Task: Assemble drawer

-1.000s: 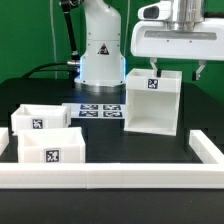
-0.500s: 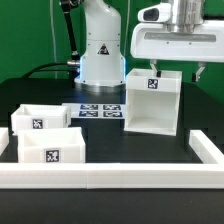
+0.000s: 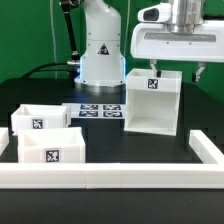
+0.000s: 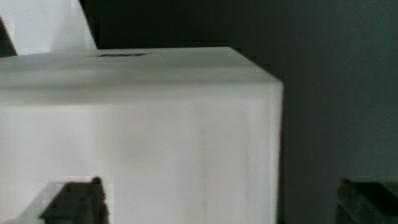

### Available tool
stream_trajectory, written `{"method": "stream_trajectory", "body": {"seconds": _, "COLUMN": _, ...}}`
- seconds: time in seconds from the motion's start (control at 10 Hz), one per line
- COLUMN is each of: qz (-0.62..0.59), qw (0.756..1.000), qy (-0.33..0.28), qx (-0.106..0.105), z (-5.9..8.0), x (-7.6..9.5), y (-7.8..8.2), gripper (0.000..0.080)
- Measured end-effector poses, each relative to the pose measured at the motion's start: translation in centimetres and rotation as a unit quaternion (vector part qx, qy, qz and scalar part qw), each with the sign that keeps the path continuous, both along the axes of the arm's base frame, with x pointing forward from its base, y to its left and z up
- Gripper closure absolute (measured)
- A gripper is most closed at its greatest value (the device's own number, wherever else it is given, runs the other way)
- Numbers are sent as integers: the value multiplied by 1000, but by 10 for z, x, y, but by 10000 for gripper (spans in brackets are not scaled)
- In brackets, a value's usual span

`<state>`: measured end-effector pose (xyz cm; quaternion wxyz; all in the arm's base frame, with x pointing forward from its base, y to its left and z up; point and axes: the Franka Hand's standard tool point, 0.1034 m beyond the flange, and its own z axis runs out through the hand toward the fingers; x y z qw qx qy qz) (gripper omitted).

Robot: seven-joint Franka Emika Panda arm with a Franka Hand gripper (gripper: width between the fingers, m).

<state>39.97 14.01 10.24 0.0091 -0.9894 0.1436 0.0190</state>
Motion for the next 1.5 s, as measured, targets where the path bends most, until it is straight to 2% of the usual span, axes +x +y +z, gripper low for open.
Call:
{"method": "stream_trajectory", "body": {"seconds": 0.1, "qz": 0, "qw": 1000, "qy": 0, "qx": 0, "z": 0, "x": 0, "y": 0, "gripper": 235}}
{"method": "stream_trajectory", "body": {"seconds": 0.2, "qz": 0, "qw": 1000, "qy": 0, "qx": 0, "z": 0, "x": 0, "y": 0, "gripper": 235}}
{"method": "stream_trajectory", "body": {"seconds": 0.3, "qz": 0, "qw": 1000, "qy": 0, "qx": 0, "z": 0, "x": 0, "y": 0, "gripper": 441}}
{"method": "stream_trajectory", "body": {"seconds": 0.4, "qz": 0, "qw": 1000, "qy": 0, "qx": 0, "z": 0, "x": 0, "y": 0, "gripper": 441}}
{"method": "stream_trajectory", "body": {"seconds": 0.5, "qz": 0, "qw": 1000, "qy": 0, "qx": 0, "z": 0, "x": 0, "y": 0, "gripper": 617}}
{"method": "stream_trajectory", "body": {"seconds": 0.6, "qz": 0, "qw": 1000, "qy": 0, "qx": 0, "z": 0, "x": 0, "y": 0, "gripper": 760}}
{"method": "stream_trajectory", "body": {"seconds": 1.3, "qz": 6, "qw": 1000, "qy": 0, "qx": 1, "z": 0, "x": 1, "y": -1, "gripper": 763}}
{"method": "stream_trajectory", "body": {"seconds": 1.5, "qz": 34, "qw": 999, "qy": -6, "qx": 9, "z": 2, "x": 18, "y": -8, "gripper": 762}}
